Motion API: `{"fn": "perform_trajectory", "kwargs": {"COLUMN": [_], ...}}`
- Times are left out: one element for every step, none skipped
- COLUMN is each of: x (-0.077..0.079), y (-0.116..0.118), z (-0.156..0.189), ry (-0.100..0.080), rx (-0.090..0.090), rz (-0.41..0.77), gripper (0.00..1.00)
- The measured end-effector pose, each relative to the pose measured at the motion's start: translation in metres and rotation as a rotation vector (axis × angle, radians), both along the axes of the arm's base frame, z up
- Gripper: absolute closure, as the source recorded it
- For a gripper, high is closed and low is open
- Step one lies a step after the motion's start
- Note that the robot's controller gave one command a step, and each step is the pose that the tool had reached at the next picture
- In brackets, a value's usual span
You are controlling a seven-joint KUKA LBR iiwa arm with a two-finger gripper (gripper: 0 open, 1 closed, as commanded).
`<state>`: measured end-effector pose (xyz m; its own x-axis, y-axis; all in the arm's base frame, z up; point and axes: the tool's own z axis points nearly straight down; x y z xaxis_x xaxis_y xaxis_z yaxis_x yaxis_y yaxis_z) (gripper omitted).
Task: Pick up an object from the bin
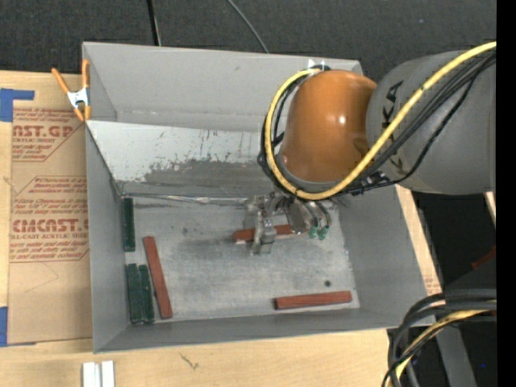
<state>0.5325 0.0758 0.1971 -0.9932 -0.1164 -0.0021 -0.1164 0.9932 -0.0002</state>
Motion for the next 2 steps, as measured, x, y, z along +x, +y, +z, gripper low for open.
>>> {"fn": "perform_trajectory", "kwargs": {"x": [0.000, -0.002], "y": [0.000, -0.015], "z": [0.000, 0.104], "ry": [0.000, -0.003], "rx": [0.000, 0.000], "rz": [0.000, 0.427], "gripper": [1.00, 1.00]}}
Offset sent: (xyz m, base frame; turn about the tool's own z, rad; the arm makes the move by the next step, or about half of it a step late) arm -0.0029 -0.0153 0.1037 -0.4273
